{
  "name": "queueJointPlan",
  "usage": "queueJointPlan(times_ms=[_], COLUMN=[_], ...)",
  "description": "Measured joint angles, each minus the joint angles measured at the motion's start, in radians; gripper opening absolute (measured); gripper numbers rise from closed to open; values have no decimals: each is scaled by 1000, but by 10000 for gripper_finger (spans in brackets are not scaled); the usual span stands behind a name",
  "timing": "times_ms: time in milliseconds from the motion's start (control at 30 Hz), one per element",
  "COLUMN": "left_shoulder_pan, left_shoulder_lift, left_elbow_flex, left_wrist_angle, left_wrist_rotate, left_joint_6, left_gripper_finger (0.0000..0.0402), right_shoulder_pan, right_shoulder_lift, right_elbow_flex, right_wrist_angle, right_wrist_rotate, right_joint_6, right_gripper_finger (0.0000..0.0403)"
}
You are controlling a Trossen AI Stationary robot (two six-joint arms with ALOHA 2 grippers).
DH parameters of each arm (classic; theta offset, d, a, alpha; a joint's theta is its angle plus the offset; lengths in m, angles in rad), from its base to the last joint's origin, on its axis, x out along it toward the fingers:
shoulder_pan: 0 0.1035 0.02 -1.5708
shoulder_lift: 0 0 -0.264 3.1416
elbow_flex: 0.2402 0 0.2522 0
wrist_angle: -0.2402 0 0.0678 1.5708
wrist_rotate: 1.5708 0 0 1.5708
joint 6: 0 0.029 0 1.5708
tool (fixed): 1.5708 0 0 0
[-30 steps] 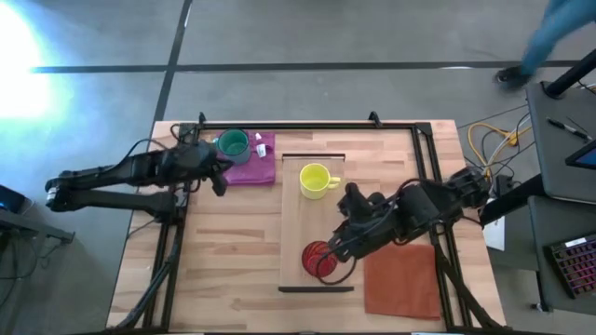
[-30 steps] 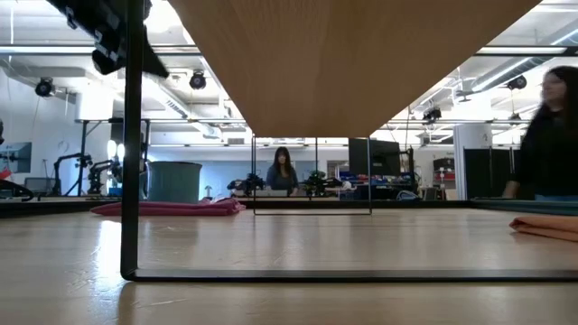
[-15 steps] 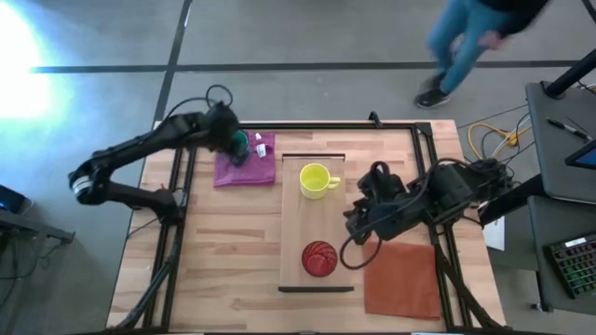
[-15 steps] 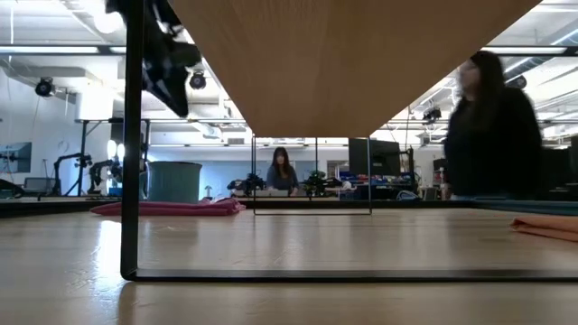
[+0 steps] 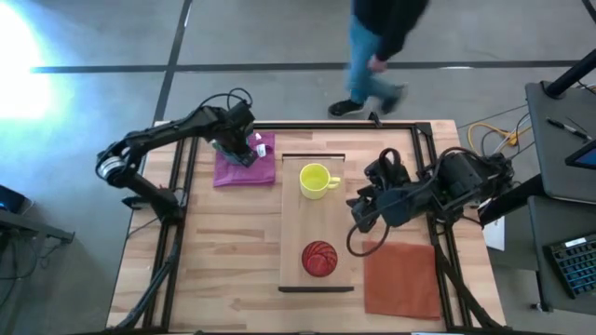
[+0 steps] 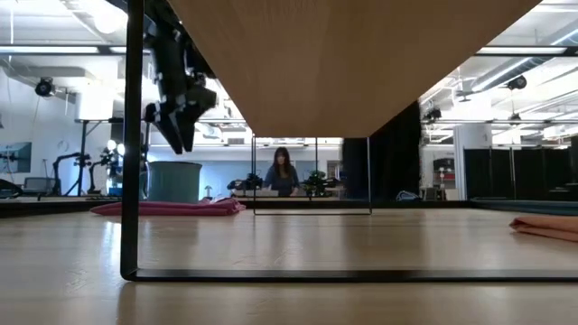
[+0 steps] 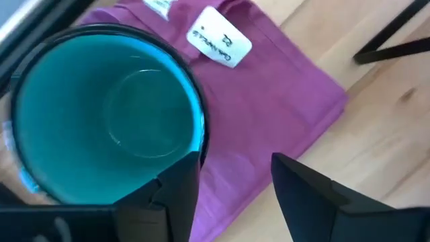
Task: Stack small to large cups/mugs on shelf
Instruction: Put the blue mug on the shelf
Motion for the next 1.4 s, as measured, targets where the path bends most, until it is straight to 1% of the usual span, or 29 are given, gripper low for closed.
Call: queueJointPlan(times_ms=[100, 267, 333, 400, 467, 533, 667, 733, 900, 1000, 1133, 1267, 1400], left_shoulder_pan=[0, 1, 1, 1, 1, 1, 1, 1, 1, 0, -3, -19, -79], left_shoulder_lift=[42, 101, 124, 141, 151, 152, 140, 133, 112, 85, 36, -27, -109], left_elbow_flex=[0, 1, 0, 2, 6, 6, 5, 7, 7, 6, 19, 25, 53], left_wrist_angle=[6, 21, 24, 23, 24, 25, 30, 31, 31, 23, -12, -77, -162], left_wrist_rotate=[-40, -122, -127, -126, -120, -119, -119, -130, -137, -121, -125, -137, -136], left_joint_6=[20, 80, 97, 113, 117, 119, 145, 147, 171, 174, 188, 187, 145], left_gripper_finger=[171, 171, 169, 157, 136, 105, 27, 11, 6, 4, 3, 2, 2], right_shoulder_pan=[0, 0, 0, 0, 0, 0, 0, 0, 0, 0, 0, 0, -4], right_shoulder_lift=[-8, -11, -11, -11, -11, -11, -11, -11, -11, -11, -11, -11, -11], right_elbow_flex=[0, 0, -1, -2, -2, -2, -2, -2, -2, -2, -2, -2, -2], right_wrist_angle=[0, 0, 0, 0, 0, 0, 0, 0, 0, 0, 0, 0, 0], right_wrist_rotate=[23, 25, 30, 42, 49, 50, 51, 52, 59, 60, 60, 65, 67], right_joint_6=[0, -6, -8, -7, -8, -5, -2, 0, 8, 8, 8, 3, 3], right_gripper_finger=[199, 199, 199, 199, 199, 198, 198, 198, 199, 198, 198, 198, 198])
